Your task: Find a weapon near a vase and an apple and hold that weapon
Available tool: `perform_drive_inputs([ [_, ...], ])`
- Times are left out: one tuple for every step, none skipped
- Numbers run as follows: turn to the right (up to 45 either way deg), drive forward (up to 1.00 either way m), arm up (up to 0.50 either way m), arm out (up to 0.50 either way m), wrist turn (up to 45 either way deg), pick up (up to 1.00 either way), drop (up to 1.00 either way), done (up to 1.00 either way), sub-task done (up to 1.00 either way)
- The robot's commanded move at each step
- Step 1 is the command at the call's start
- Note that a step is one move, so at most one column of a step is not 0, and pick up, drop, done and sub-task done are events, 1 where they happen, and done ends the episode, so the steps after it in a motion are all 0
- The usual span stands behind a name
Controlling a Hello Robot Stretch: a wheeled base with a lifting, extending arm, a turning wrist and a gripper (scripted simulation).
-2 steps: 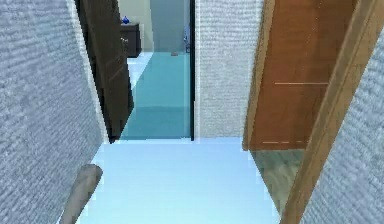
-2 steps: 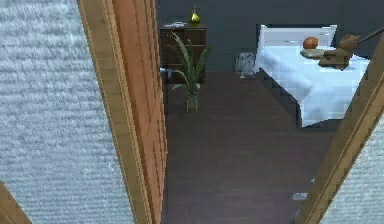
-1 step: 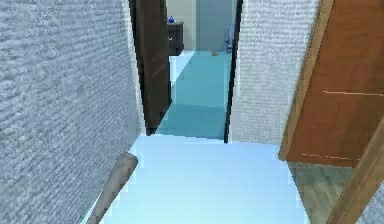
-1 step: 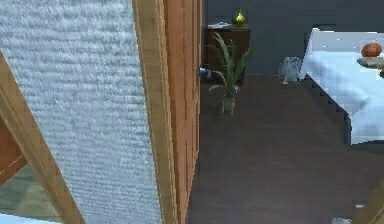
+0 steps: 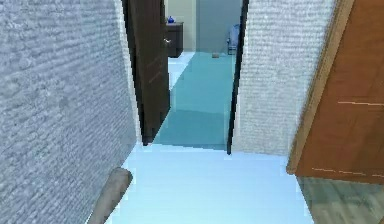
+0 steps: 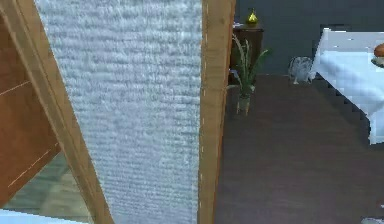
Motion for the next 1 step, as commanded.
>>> perform_drive_inputs([
  [0.0, 1.00, 0.00, 0.00, 0.0, 0.00, 0.00, 0.00, 0.00],
])
